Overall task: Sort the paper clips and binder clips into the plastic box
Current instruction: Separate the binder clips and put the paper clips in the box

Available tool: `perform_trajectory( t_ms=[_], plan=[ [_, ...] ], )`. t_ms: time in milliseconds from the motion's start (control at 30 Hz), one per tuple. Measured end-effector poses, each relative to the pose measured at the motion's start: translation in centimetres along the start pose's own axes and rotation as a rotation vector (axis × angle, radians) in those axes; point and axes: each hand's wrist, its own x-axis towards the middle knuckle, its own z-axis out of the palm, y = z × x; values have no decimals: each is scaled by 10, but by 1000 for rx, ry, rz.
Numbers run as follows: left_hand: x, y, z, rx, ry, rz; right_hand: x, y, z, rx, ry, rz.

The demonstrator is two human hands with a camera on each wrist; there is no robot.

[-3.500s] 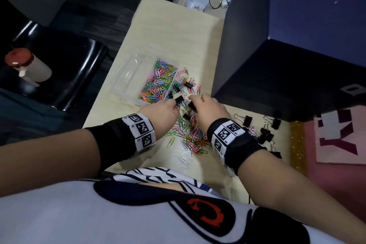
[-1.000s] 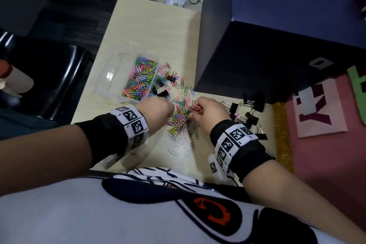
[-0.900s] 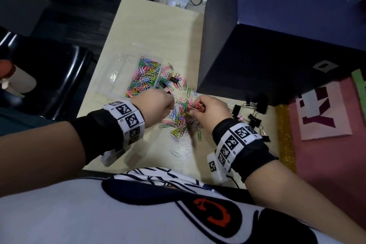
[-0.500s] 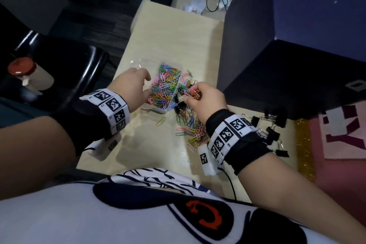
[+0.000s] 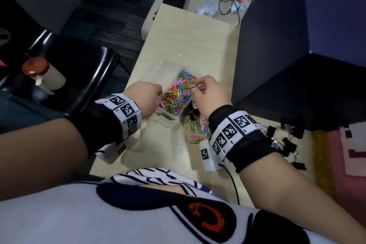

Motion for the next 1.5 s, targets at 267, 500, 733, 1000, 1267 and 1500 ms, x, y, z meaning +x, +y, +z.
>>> perform_trajectory(
  t_ms=[267,500,733,1000,1267,1500],
  plan=[
    [15,-3,-13,77,11,46,-16,59,-34,-480,-135,159],
    [-11,43,-3,42,258,220,-49,84,-28,-509,-260,-12],
    [-30,92,33,254,-144,509,-56,96,-54,-443,-171,112],
    [-24,118,60,294,-226,412,-76,105,-46,-424,-358,227],
    [-14,126,53,186,-242,318,-70,99,-29,-454,-343,-65],
    [-14,120,51,124,-205,324,-61,105,-40,-395,-320,-2]
  ],
)
